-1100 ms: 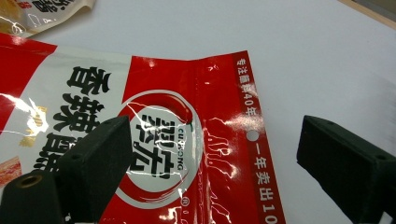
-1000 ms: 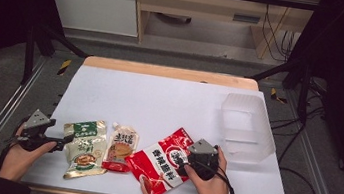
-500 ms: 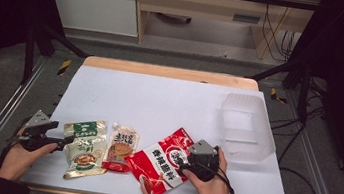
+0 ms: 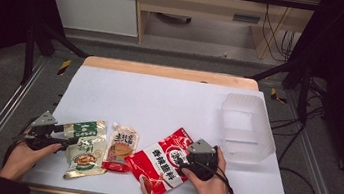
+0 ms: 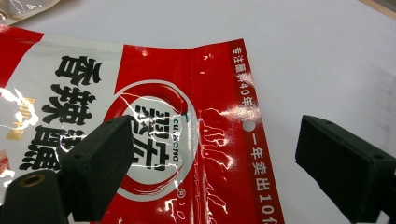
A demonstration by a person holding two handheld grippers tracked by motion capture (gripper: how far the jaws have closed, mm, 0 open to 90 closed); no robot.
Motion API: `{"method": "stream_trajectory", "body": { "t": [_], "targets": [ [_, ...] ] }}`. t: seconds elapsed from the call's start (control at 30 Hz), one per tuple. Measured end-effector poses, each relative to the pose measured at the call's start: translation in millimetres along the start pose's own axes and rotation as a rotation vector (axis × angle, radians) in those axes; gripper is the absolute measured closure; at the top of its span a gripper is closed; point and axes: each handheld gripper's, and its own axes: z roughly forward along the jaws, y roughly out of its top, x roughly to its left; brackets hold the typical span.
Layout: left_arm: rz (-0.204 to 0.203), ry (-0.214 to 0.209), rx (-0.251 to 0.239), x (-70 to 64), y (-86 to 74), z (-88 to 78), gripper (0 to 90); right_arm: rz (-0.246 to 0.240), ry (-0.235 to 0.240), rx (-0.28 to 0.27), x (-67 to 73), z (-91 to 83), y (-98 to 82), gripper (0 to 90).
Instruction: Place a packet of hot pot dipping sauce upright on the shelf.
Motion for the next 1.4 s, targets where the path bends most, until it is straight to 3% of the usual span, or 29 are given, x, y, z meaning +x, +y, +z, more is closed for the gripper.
{"method": "stream_trajectory", "body": {
  "t": [0.03, 0.2, 0.4, 0.6, 0.67, 0.8, 0.9, 0.93, 1.0, 1.1, 1.17, 1.27, 1.33, 1.4],
  "targets": [
    [0.014, -0.005, 0.014, -0.8, -0.2, 0.2, 28.8, -0.002, 0.0, 0.0, -0.3, 0.2, 0.3, 12.1],
    [0.023, -0.03, 0.012, -1.8, -1.5, -5.5, 48.1, -0.005, 0.002, 0.004, -0.6, 2.7, 2.3, 12.4],
    [0.02, -0.06, 0.015, -2.5, -1.5, -7.8, 64.0, -0.008, -0.001, -0.006, -1.0, 1.0, 1.0, 12.7],
    [0.044, -0.04, 0.039, -2.7, -1.3, -7.6, 79.3, -0.008, -0.005, -0.005, -1.9, -0.4, 1.0, 12.9],
    [0.051, -0.059, 0.039, -2.6, -0.3, -10.5, 87.7, -0.011, -0.005, -0.007, -1.4, 0.4, 1.8, 12.9],
    [0.092, -0.039, 0.029, -6.3, 4.1, -19.5, 90.0, -0.021, -0.003, -0.001, 0.1, 1.3, 1.4, 12.3],
    [0.099, -0.028, -0.034, -8.3, 8.5, -35.3, 90.0, -0.021, -0.002, 0.006, 0.2, 0.8, 0.5, 11.7],
    [0.099, -0.028, -0.034, -8.3, 8.5, -35.3, 90.0, -0.021, -0.002, 0.006, 0.2, 0.8, 0.5, 11.7],
    [0.101, 0.013, -0.098, -10.5, 14.2, -52.0, 90.0, -0.03, -0.011, 0.004, -1.3, 0.0, -0.2, 11.5],
    [0.094, 0.019, -0.132, -10.1, 16.7, -62.3, 90.0, -0.031, -0.012, -0.002, -2.4, 0.1, -0.4, 11.2],
    [0.111, 0.007, -0.157, -13.9, 20.8, -73.3, 90.0, -0.03, -0.013, -0.004, -1.9, 0.6, -0.1, 9.8],
    [0.133, 0.006, -0.167, -18.6, 25.4, -79.3, 90.0, -0.025, -0.004, -0.013, -2.2, 0.3, 0.7, 8.6],
    [0.181, -0.005, -0.161, -27.2, 35.0, -85.9, 90.0, -0.017, 0.002, -0.026, -2.8, -0.4, 0.9, 7.9],
    [0.195, -0.006, -0.16, -30.5, 38.3, -87.6, 90.0, -0.021, 0.018, -0.031, -3.4, -0.6, 1.3, 7.6]
  ]
}}
